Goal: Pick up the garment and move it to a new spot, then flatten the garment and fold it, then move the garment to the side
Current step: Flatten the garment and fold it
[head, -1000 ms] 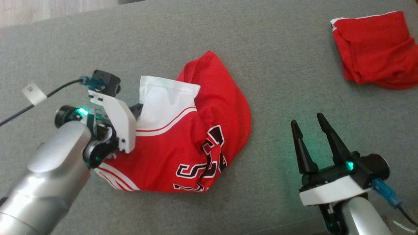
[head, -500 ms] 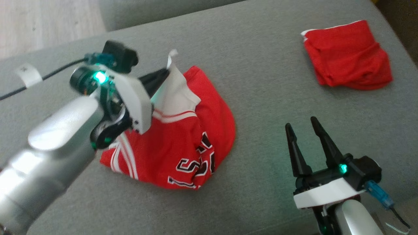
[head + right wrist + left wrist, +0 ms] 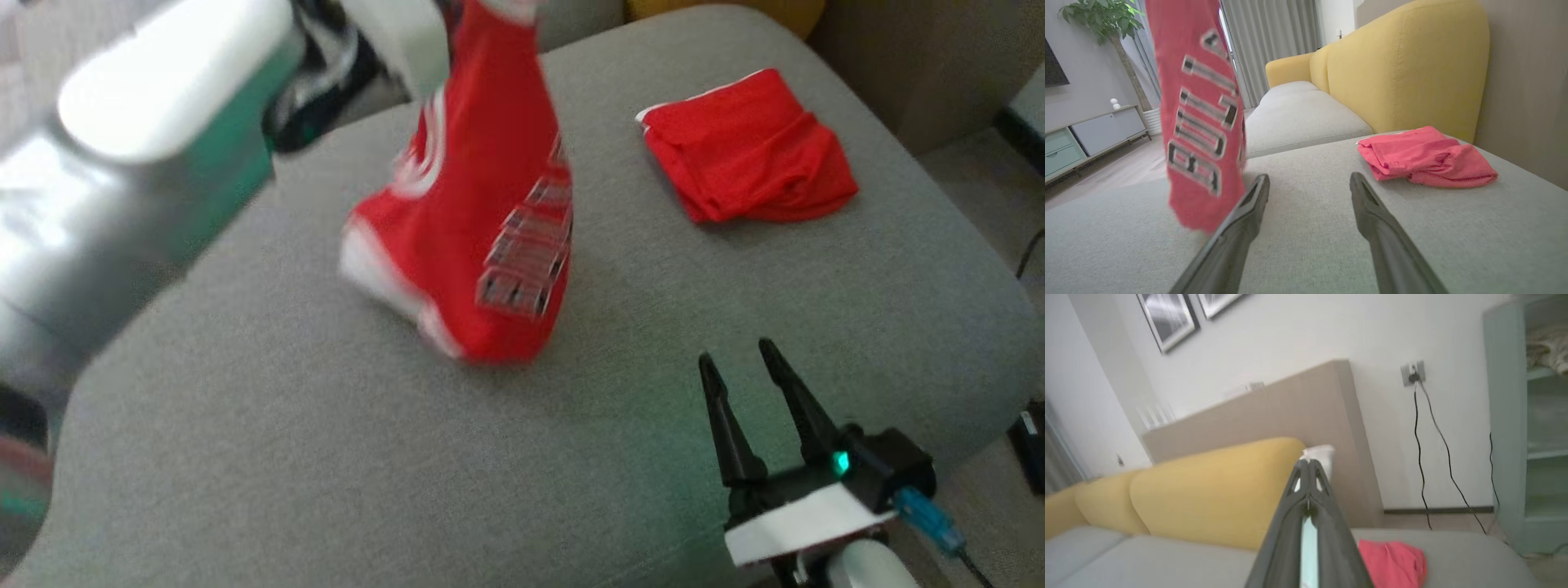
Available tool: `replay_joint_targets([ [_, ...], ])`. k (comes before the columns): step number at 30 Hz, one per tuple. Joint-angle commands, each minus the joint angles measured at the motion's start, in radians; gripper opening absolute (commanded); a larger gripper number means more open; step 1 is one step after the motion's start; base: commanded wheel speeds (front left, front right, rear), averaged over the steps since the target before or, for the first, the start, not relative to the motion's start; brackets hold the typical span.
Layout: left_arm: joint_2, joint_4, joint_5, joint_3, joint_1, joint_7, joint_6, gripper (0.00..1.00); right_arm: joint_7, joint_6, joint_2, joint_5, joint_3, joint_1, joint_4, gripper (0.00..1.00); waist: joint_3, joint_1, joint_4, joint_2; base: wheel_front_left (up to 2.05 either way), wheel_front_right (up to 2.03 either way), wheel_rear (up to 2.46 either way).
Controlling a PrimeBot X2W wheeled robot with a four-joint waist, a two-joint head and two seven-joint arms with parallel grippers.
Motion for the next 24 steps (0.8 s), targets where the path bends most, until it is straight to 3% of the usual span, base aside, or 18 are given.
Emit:
replay_joint_targets([
  [1, 0.017, 0.001, -0.009, 0.046, -0.09, -0.028, 0.002, 0.0, -0.006, 0.003, 0.006, 0.0, 0.016, -0.018, -0.028, 1.0, -0.023, 0.0001, -0.003, 0.0, 0.0, 0.0, 0.0],
  [5, 0.023, 0.018, -0.056, 0.037, -0.122, -0.107, 0.002, 0.0, -0.006, 0.003, 0.004, -0.008, 0.002, 0.001, -0.036, 1.0, -0.047, 0.0001, 0.033, 0.0, 0.0, 0.0, 0.0],
  [9, 0.076, -0.028, -0.111, 0.001, -0.024, -0.132, 0.002, 0.0, -0.006, 0.003, 0.002, -0.012, -0.009, 0.016, -0.047, 1.0, -0.049, 0.0001, 0.098, 0.0, 0.0, 0.0, 0.0],
  [18, 0.235, -0.141, -0.27, -0.024, 0.544, -0.184, 0.016, 0.0, -0.006, 0.003, -0.02, -0.025, -0.058, 0.063, -0.07, 1.0, -0.036, 0.0001, 0.243, 0.0, 0.0, 0.0, 0.0],
  [21, 0.246, -0.153, -0.312, 0.01, 0.728, -0.195, 0.049, 0.0, -0.006, 0.003, -0.023, -0.028, -0.067, 0.072, -0.076, 1.0, -0.024, 0.0001, 0.278, 0.0, 0.0, 0.0, 0.0],
  [24, 0.217, -0.154, -0.311, 0.123, 0.88, -0.196, 0.067, 0.0, -0.006, 0.003, -0.026, -0.032, -0.069, 0.077, -0.082, 1.0, -0.013, 0.0001, 0.312, 0.0, 0.0, 0.0, 0.0],
])
